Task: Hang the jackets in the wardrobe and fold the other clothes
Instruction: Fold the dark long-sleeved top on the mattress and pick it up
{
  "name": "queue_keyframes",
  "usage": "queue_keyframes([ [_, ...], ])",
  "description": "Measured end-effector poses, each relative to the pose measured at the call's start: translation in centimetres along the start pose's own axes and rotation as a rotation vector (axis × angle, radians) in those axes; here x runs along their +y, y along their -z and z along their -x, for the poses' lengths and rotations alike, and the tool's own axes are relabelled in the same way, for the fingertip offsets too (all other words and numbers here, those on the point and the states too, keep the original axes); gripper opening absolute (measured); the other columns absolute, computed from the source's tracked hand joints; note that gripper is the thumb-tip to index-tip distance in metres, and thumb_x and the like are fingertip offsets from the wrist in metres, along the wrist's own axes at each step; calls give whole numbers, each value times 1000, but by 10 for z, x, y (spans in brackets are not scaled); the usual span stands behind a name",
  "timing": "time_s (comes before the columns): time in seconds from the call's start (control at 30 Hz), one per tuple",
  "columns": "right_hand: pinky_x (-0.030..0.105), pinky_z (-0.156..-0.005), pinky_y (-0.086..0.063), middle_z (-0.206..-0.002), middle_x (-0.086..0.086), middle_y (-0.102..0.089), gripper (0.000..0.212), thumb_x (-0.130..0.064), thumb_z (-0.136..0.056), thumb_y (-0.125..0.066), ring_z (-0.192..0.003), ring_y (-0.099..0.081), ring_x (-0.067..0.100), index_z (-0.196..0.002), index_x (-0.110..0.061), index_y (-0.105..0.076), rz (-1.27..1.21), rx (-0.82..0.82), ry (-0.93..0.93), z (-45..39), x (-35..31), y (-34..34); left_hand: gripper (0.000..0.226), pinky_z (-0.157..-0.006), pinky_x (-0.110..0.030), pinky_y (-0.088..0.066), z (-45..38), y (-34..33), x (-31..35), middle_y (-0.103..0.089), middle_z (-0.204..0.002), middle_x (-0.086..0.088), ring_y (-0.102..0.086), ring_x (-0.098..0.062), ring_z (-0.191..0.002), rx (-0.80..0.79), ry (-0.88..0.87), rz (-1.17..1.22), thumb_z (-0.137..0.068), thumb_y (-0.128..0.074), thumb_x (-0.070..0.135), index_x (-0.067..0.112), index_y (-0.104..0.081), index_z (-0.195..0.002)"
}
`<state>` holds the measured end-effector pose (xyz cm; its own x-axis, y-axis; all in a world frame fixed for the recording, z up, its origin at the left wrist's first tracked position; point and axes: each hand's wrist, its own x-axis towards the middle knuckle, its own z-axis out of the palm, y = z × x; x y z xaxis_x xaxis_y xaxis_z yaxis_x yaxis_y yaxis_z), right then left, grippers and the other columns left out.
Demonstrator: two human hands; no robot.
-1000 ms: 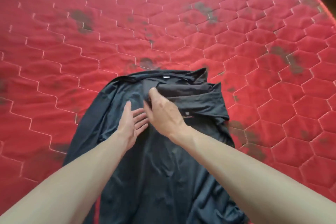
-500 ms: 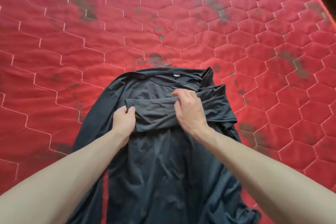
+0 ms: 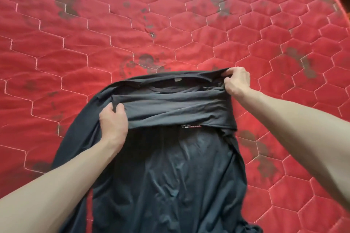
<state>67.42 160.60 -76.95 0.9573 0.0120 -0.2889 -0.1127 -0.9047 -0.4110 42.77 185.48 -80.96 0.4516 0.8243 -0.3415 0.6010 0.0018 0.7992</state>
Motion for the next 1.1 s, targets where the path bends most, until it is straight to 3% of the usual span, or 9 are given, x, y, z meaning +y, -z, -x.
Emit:
queue_keyframes([
  [0.1,31,-104,-49,-125,16,-74,46,6,-88,-52,-122,-65,34,-119,-16,-79,5,20,-10,-17,13,13,26,-84,-45,-40,-12,15,-10,-64,-92,-23,-56,-39,-88,133,-28,-124,-105,-46,13,-4,-62,-94],
  [0.2,34,-106,-48,-129,12,-70,46,3,-88,-50,-124,-60,33,-115,-20,-80,100,-46,60,-24,30,17,29,-89,-48,-42,-23,24,-23,-65,-108,-33,-58,-48,-104,109,-23,-276,-107,-45,20,-5,-58,-101],
  [0.33,45,-104,-41,-123,5,-57,40,-1,-82,-57,-119,-45,32,-105,-27,-79,316,-31,466,-23,48,22,30,-83,-50,-41,-20,24,-29,-60,-84,-17,-57,-46,-93,-7,-97,-436,-107,-44,30,6,-50,-89],
  [0.47,39,-96,-39,-125,-9,-64,55,-9,-76,-65,-117,-46,26,-128,-29,-68,385,-287,742,-15,52,15,31,-78,-48,-37,-12,21,-30,-53,-72,-7,-54,-42,-84,-4,-137,-460,-108,-41,32,15,-42,-82],
  [0.6,34,-88,-31,-90,-12,-55,33,-21,-80,-66,-96,-44,21,-112,-28,-67,437,-315,761,-16,55,10,36,-91,-55,-41,-6,16,-27,-67,-114,-31,-59,-54,-109,53,-145,-462,-110,-35,33,5,-52,-126],
  [0.67,37,-88,-32,-87,-10,-50,21,-22,-80,-66,-94,-42,22,-101,-24,-65,478,-295,796,-17,59,13,32,-88,-55,-41,-4,16,-25,-66,-113,-34,-58,-55,-105,91,-161,-445,-111,-35,30,5,-50,-125],
  [0.8,44,-92,-40,-107,3,-61,14,-23,-86,-66,-105,-47,31,-99,-19,-68,443,-154,674,-22,70,30,16,-74,-45,-33,-4,17,-18,-52,-72,-9,-45,-39,-76,164,-177,-344,-109,-36,25,16,-38,-96],
  [0.93,46,-98,-39,-120,11,-62,17,-21,-89,-62,-117,-46,36,-103,-18,-71,353,12,355,-35,86,51,18,-72,-46,-36,-7,18,-14,-47,-69,-3,-46,-38,-76,147,-172,-334,-108,-37,28,18,-40,-94],
  [1.1,50,-108,-41,-137,22,-52,33,-13,-91,-56,-131,-42,43,-117,-19,-74,388,1,-94,-42,109,63,26,-74,-44,-38,-3,8,-18,-55,-72,-4,-51,-39,-77,-5,-204,-314,-106,-43,27,17,-46,-82],
])
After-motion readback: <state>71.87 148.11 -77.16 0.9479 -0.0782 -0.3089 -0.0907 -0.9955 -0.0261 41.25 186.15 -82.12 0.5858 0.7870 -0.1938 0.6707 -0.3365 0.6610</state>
